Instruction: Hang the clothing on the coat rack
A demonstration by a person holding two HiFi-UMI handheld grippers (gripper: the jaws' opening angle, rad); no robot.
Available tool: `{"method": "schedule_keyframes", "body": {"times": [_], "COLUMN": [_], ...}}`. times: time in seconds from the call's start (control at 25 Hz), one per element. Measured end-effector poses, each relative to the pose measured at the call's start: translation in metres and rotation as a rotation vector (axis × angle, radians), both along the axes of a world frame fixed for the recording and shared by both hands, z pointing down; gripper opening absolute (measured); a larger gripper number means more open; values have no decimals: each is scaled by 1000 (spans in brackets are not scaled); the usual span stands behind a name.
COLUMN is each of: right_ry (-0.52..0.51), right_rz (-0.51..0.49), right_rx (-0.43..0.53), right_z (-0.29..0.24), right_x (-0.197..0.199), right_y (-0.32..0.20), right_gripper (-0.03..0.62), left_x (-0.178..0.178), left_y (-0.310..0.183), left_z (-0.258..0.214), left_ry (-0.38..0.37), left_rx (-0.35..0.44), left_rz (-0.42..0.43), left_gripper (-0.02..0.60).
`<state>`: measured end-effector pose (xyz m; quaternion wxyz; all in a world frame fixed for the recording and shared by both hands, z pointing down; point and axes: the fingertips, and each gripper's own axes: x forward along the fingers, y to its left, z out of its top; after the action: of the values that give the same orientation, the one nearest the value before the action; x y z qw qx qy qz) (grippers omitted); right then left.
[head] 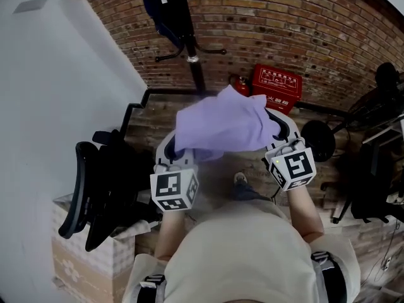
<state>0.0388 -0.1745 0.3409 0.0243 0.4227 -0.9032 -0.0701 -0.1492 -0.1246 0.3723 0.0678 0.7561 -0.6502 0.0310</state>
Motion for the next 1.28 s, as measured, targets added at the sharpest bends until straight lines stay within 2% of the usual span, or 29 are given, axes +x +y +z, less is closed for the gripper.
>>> {"method": "schedule_keyframes", "body": {"times": [0.6,1.12,1.28], "right_ry": [-7,-3,2], "right_rz": [-87,-212,-224], "right_rx": [29,8,10], "right_z": [-17,-18,-20], "right_x": [20,-7,-17], "right_y": [-138,-223,-247], "right_gripper": [14,14,14], "left_x": [24,8,1], "left_y": [-123,-184,-201], "left_z": [-18,-10,-3], "left_ry": [-46,-74,-75], "left_rx": [1,-35,-54], "left_rz": [-68,-161,-174], "left_gripper": [38,38,38]}}
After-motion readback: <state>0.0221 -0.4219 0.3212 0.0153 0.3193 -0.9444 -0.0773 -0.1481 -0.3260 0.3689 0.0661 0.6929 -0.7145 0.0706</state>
